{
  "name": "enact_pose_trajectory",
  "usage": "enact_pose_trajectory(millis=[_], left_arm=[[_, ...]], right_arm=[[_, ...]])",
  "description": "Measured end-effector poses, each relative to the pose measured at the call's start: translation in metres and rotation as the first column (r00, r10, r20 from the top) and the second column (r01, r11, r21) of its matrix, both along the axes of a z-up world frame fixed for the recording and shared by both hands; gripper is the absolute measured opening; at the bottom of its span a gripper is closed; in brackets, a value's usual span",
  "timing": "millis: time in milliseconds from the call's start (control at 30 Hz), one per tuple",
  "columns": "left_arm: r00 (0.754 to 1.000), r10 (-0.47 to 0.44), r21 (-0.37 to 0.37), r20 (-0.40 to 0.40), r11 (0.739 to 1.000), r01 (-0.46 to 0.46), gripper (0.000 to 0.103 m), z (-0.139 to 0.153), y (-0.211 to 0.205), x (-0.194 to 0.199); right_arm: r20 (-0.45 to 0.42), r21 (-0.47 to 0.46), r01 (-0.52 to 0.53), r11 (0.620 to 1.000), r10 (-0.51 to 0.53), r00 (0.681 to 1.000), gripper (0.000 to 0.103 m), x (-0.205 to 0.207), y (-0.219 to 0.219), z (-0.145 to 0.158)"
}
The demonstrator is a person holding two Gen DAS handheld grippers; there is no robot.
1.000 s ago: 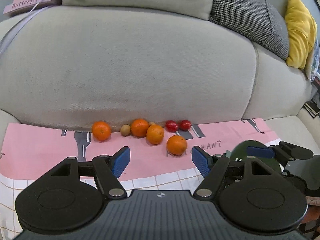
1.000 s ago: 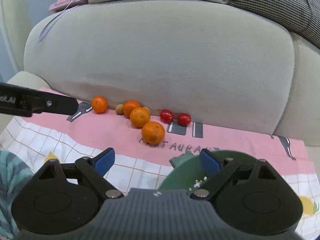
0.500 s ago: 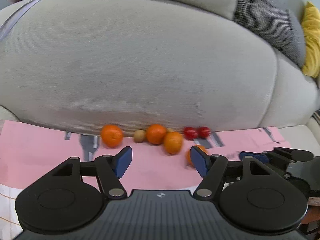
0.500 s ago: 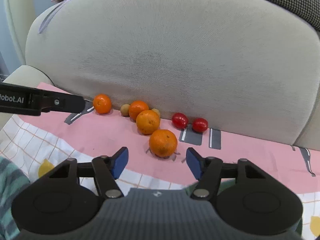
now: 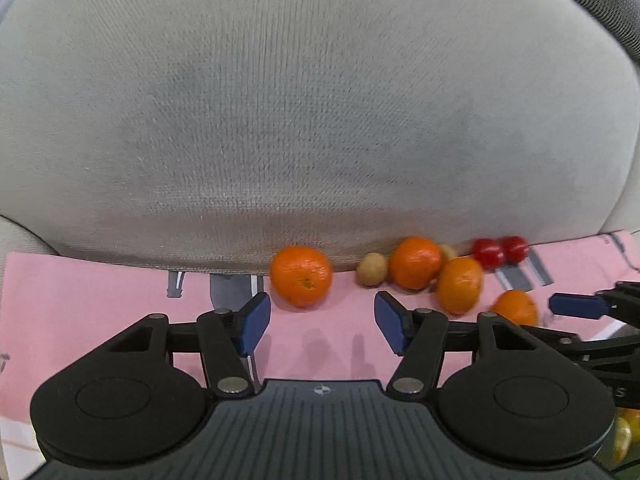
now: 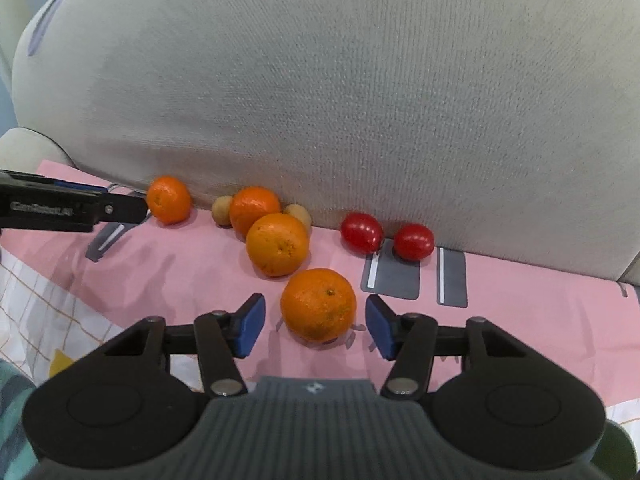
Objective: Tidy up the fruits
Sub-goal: 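Close the left tool on a mandarin while the right tool grasps another mandarin, then carry both mandarins over the green colander with both tools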
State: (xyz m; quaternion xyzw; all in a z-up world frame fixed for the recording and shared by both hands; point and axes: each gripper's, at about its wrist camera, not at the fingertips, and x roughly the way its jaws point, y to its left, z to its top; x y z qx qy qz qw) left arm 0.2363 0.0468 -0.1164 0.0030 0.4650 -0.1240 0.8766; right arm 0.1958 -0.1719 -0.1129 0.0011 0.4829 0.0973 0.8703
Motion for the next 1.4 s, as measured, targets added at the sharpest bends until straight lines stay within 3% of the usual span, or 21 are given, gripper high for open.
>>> enact_pose_trajectory(millis=[233, 433, 667, 833, 1233, 1400], left_arm=[[1.0, -0.006, 0.001, -0.011, 1.0, 0.006, 0.07, -0.027, -0.008, 0.021], [1.0, 0.009, 0.001, -0.012, 1.0, -0.009, 0.07, -0.038, -0.007, 0.033], [0.999, 0.026, 0.026, -0.03, 0.999, -0.025, 0.053, -0.049, -0.004, 0.039], [0.999, 0.036, 0.011, -0.039, 0.999, -0.036, 0.05, -0.052, -0.003, 0.039], [1.0, 0.016, -0.026, 0.027, 1.0, -0.015, 0.05, 0.0, 0.01, -0.014], [0.999, 0.002, -0.04, 0.047, 0.999, 0.0, 0.05, 0.031, -0.008, -0.04]], right_arm=[[-0.044, 0.007, 0.002, 1.0, -0.002, 0.999, 0.054, 0.008, 0.002, -0.013], [-0.071, 0.015, 0.015, 1.0, -0.014, 0.997, 0.046, 0.013, 0.001, -0.023], [-0.069, 0.02, 0.023, 1.0, -0.021, 0.997, 0.045, 0.015, 0.003, -0.026], [-0.072, 0.026, 0.032, 0.999, -0.03, 0.997, 0.044, 0.013, 0.003, -0.022], [-0.003, 0.061, -0.01, 0.998, 0.011, 1.0, 0.043, -0.01, 0.009, 0.01], [0.041, 0.083, -0.033, 0.996, 0.03, 0.999, 0.043, -0.03, 0.009, 0.031]])
